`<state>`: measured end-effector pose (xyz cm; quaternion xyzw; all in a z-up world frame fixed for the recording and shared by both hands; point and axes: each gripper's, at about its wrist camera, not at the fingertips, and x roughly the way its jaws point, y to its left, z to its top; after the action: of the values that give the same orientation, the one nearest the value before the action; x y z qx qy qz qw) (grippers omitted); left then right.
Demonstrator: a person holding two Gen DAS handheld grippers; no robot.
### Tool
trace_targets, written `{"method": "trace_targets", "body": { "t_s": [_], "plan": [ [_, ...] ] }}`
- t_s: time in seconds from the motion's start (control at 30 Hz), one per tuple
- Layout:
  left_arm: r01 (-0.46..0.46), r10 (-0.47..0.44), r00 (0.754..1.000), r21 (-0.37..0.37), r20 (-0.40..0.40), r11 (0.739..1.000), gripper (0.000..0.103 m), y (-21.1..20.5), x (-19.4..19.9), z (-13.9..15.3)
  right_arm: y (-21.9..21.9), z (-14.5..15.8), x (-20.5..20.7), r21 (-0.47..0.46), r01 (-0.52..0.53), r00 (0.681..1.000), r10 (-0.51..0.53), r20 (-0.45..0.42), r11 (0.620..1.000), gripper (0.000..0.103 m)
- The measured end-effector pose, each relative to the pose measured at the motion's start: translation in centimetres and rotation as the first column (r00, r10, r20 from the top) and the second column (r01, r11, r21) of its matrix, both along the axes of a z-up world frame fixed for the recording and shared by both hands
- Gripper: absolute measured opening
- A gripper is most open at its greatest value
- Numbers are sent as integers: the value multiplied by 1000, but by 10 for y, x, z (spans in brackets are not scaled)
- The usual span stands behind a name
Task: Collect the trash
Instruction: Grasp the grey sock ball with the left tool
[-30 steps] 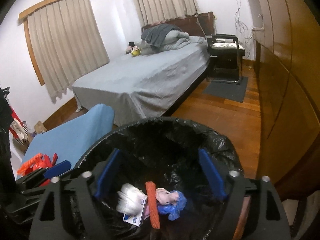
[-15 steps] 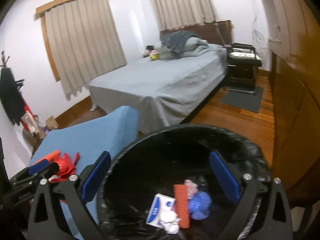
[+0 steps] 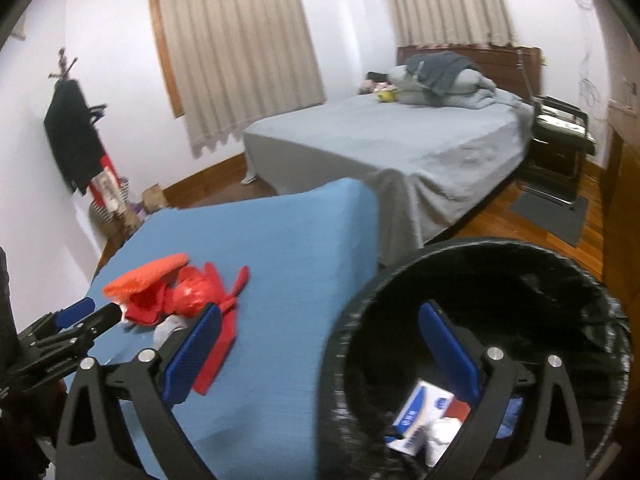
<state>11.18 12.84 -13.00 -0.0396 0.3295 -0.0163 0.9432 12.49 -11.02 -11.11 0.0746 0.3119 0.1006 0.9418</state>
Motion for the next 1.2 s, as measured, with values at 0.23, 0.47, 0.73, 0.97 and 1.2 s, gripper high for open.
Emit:
{"method": "trace_targets", "body": {
  "t_s": [0.23,0.47,0.73,0.97,1.2],
  "plan": [
    [-23,23,999,-2,-40,1000,80,14,-1,-18,26,-10,8,-10,-42,999,42,-6,999,97],
    [7,-10,996,-24,-90,1000,80,3,15,-44,27,-17,14,-15,-39,999,39,-15,999,97],
    [36,-49,986,-80,-157,996,66,-4,41,-70,25,-20,19,-13,-40,999,40,-23,999,97],
    [79,-109,980,-180,-167,981,45,-6,50,-75,27,-22,21,-20,-48,999,47,-23,999,97],
    [54,-72,990,-147,-119,988,43,-1,32,-58,34,-18,21,-29,-60,998,60,-12,998,97]
  ]
}}
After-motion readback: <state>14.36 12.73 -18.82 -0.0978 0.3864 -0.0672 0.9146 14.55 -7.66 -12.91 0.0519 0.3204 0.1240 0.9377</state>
